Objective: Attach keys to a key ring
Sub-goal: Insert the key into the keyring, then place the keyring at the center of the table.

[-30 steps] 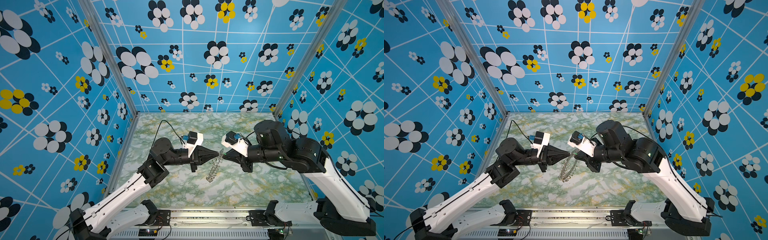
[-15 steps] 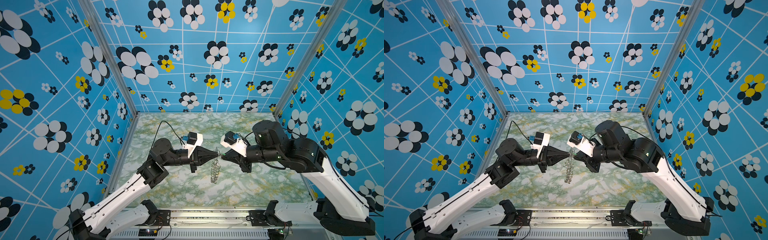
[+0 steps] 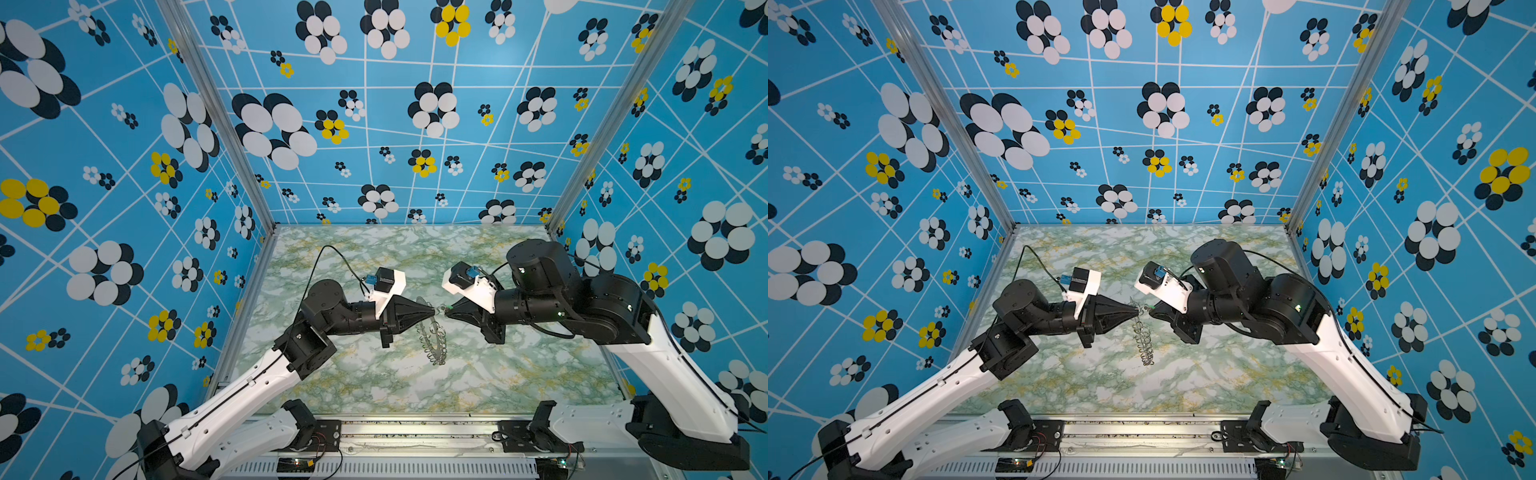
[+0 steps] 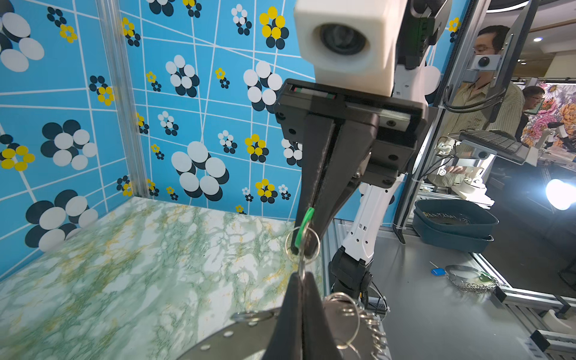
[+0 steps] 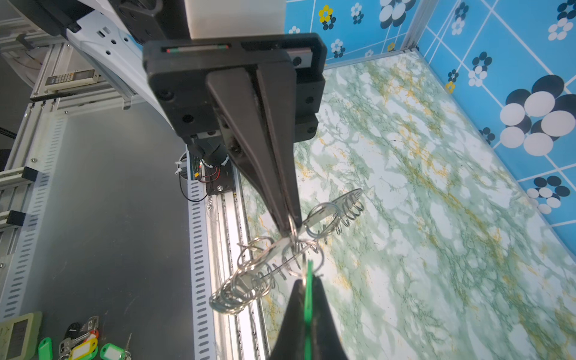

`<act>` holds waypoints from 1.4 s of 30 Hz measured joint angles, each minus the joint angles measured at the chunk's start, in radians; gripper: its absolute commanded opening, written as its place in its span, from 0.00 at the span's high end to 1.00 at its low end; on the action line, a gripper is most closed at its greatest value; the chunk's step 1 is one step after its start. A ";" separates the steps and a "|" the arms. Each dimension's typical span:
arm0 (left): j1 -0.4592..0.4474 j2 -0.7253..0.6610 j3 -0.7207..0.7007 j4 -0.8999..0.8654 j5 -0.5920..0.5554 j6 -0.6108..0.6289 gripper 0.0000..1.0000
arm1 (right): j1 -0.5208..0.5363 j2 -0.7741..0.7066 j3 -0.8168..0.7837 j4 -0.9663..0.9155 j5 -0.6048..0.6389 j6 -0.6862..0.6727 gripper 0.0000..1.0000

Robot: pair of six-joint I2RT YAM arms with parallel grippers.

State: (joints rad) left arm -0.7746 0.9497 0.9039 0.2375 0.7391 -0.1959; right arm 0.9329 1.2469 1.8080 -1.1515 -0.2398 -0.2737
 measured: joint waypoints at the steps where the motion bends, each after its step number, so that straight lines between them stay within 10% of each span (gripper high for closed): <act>1: 0.000 0.000 0.000 -0.002 -0.003 0.003 1.00 | 0.000 0.002 0.002 -0.001 0.002 -0.003 1.00; 3: 0.000 -0.004 0.000 -0.011 -0.011 0.010 0.95 | 0.000 0.008 0.008 -0.010 0.006 -0.007 1.00; 6: 0.000 -0.017 -0.004 -0.037 -0.038 0.025 0.37 | 0.000 0.023 0.025 -0.023 0.023 -0.016 1.00; 9: 0.000 -0.052 -0.027 -0.072 -0.090 0.037 0.11 | -0.002 0.033 0.037 -0.037 0.042 -0.026 1.00; 30: 0.010 -0.342 -0.142 -0.415 -0.605 0.085 0.01 | -0.002 0.217 -0.230 0.205 0.018 0.013 1.00; 42: 0.016 -0.412 -0.145 -0.509 -0.706 0.084 0.00 | -0.103 0.386 -0.381 0.521 -0.098 0.186 1.00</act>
State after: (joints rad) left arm -0.7586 0.5373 0.7589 -0.2710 0.0326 -0.1116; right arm 0.8303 1.6325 1.4269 -0.6300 -0.3374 -0.0875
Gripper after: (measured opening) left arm 0.995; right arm 0.051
